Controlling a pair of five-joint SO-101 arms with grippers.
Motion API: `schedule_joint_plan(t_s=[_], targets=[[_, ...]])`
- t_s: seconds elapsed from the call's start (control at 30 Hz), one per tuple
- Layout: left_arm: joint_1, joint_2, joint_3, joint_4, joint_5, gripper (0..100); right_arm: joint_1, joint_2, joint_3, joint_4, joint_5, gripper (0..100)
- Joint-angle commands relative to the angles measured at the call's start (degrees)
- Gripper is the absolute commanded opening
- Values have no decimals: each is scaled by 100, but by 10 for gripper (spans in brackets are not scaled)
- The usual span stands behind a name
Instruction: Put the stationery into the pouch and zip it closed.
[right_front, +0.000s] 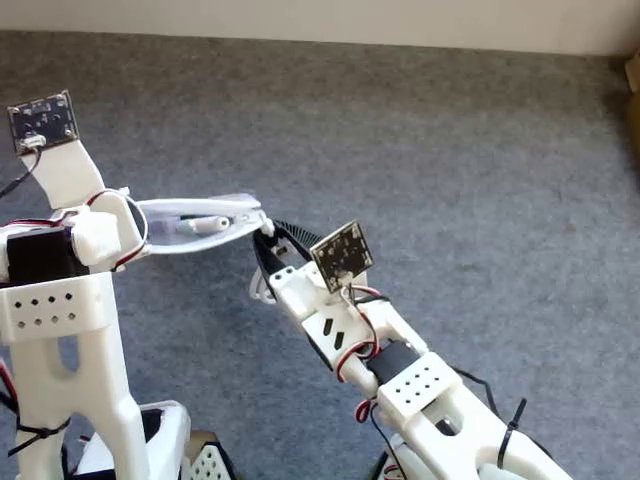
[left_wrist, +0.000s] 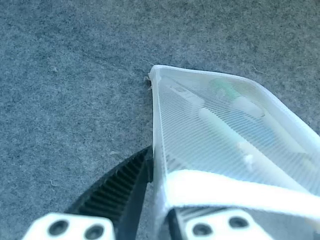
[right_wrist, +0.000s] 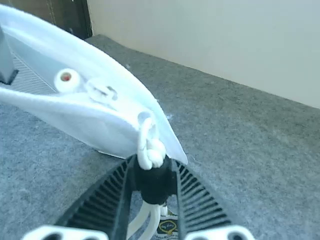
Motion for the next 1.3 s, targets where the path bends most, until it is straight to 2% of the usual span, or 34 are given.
schedule_joint_plan(t_s=[0.0,0.13,0.3,0.37,0.53,0.63,0.77,0.9,1.0,1.27], targets=[[-66,-22,-40,-132,-35,137,66,-215,-40,-110,79,5],[-31,-22,-40,-149,0,242,31,-224,101,13,79,5],[-22,-22,-40,-765,35,226,31,-224,110,207,79,5],[-22,-22,-48,-941,290,231,13,-321,136,207,88,5],[13,-22,-48,-1363,519,232,-330,-1270,549,602,97,5],[347,-22,-136,-1512,501,232,-585,-2097,699,1270,396,5],[1121,-13,-198,-1741,457,232,-884,-3099,840,2062,519,5],[1895,22,-145,-2163,-369,232,-1033,-3837,1007,2448,519,5],[2369,22,-189,-2251,-730,232,-1024,-4224,1103,2598,519,5],[3582,31,-171,-2549,-2040,232,-1024,-4602,1323,2598,527,5]])
